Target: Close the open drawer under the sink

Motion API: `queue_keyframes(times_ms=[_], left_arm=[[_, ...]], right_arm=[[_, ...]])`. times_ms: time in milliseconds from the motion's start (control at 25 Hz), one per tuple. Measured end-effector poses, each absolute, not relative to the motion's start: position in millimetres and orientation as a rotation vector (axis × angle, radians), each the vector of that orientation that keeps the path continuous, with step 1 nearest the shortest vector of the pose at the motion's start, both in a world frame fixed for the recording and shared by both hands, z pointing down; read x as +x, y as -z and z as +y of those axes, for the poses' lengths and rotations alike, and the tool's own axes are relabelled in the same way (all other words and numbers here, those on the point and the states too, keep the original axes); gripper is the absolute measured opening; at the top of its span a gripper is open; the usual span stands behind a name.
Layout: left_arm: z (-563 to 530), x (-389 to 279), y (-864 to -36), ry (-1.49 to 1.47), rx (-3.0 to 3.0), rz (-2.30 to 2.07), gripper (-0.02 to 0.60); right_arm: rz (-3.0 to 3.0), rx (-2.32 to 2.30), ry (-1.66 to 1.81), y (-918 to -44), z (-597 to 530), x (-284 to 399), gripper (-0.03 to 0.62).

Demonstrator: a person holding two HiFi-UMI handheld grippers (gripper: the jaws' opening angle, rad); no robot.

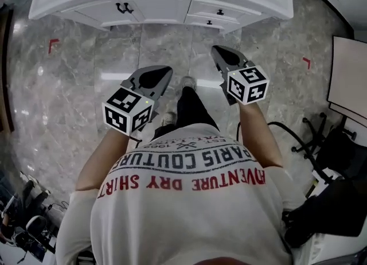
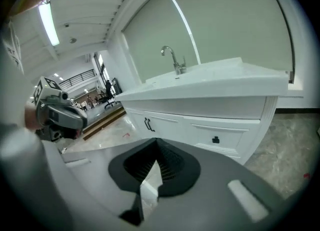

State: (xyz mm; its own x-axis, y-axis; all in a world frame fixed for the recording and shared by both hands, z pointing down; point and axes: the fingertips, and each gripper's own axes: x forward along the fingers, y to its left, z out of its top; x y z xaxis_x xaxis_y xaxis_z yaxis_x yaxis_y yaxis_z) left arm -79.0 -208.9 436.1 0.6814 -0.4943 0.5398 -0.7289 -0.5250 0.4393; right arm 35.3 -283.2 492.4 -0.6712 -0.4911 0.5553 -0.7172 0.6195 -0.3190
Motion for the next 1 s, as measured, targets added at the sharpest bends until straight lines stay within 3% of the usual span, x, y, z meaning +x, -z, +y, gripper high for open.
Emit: queue_keyframes(times_ms=[320,720,1000], left_arm=[[-98,-83,-374,-0.412,2.417,-0.840,0.002],[-20,-72,-355,-0.410,2.457,-0.806,0.002],[101,-37,-350,-0.397,2.514,-0.812,0.002]], right_arm=[[-2.607,0.886,-0.622,-377,-111,-16,0.002],[-2.636,0.859,-0.661,-357,-18,-12,0.002],[-2.669,0.893,-0.579,-344,107,21,0.002]])
